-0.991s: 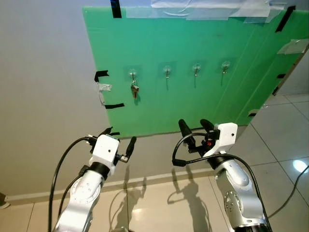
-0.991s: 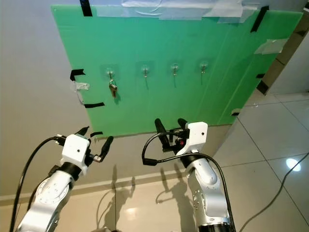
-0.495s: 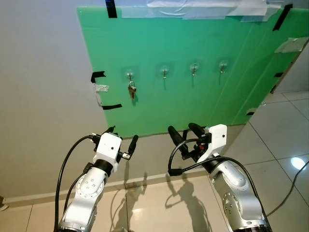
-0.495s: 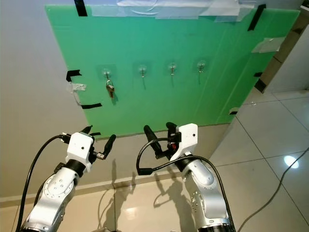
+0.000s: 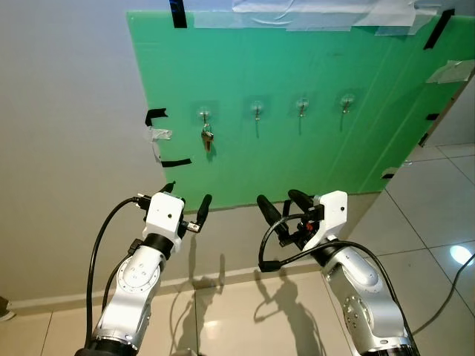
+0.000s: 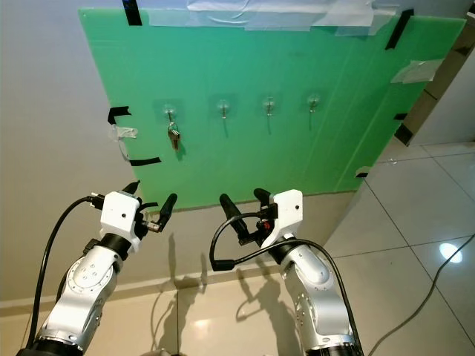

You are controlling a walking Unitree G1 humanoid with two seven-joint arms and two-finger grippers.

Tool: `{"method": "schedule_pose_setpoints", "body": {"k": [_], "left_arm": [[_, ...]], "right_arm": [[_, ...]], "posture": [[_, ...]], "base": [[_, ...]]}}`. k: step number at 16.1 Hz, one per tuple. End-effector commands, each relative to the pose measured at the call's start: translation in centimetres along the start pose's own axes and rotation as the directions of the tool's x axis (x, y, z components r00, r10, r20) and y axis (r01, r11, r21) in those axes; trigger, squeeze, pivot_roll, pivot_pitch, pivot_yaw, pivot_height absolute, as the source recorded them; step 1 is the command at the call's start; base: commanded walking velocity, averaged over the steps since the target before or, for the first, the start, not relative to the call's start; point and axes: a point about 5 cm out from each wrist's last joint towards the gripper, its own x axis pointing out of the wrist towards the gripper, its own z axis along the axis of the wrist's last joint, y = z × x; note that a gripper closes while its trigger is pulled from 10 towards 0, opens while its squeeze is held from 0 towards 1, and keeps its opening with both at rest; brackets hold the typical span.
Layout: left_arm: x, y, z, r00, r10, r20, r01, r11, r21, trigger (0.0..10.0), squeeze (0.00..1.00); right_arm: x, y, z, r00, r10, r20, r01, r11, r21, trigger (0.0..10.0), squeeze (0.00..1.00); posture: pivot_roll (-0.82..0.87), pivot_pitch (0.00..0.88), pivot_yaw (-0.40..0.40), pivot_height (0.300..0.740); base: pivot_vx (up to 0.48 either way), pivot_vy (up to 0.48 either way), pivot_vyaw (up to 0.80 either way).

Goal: Hang keys on a hook

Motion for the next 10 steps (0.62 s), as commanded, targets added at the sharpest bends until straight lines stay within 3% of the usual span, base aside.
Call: {"method": "schedule_pose_setpoints", "body": {"k": [1,2,3,5,6,10], "left_arm": [[-0.4,0.2,0.4,1.000,0.000,0.017,0.001,0.999,-0.041,10.0,0.00],[-0.4,0.2,0.4,1.000,0.000,0.017,0.001,0.999,-0.041,10.0,0.00],[-0.9,0.4,0.4,1.000,0.003,0.021,-0.002,0.998,-0.060,10.0,0.00],[-1.1,0.4,0.4,1.000,0.005,0.023,-0.004,0.998,-0.061,10.0,0.00],[-1.4,0.7,0.2,1.000,0.026,0.011,-0.025,0.997,-0.072,10.0,0.00],[-1.6,0.8,-0.1,0.999,0.038,-0.005,-0.038,0.996,-0.076,10.0,0.00]], "right_arm": [[-0.6,-1.8,0.1,0.990,-0.143,-0.003,0.143,0.990,-0.010,10.0,0.00],[-0.6,-1.8,0.1,0.990,-0.143,-0.003,0.143,0.990,-0.010,10.0,0.00],[-1.6,-3.2,-0.2,0.964,-0.267,-0.009,0.267,0.963,-0.039,10.0,0.00],[-2.1,-3.7,-0.3,0.950,-0.312,-0.009,0.311,0.949,-0.061,10.0,0.00],[-3.4,-4.3,-0.9,0.927,-0.375,-0.019,0.370,0.922,-0.112,10.0,0.00],[-5.2,-4.3,-1.8,0.918,-0.396,-0.040,0.385,0.909,-0.162,10.0,0.00]], "posture": [[-0.05,0.000,0.017,0.740],[-0.05,0.000,0.017,0.740],[-0.05,0.000,0.017,0.740],[-0.05,0.000,0.017,0.740],[-0.05,0.000,0.020,0.740],[-0.05,0.000,0.017,0.740]], "base": [[0.000,-0.439,0.00],[0.000,-0.439,0.00],[0.000,-0.458,0.00],[0.000,-0.458,0.00],[0.000,-0.472,0.00],[0.000,-0.476,0.00]]}}
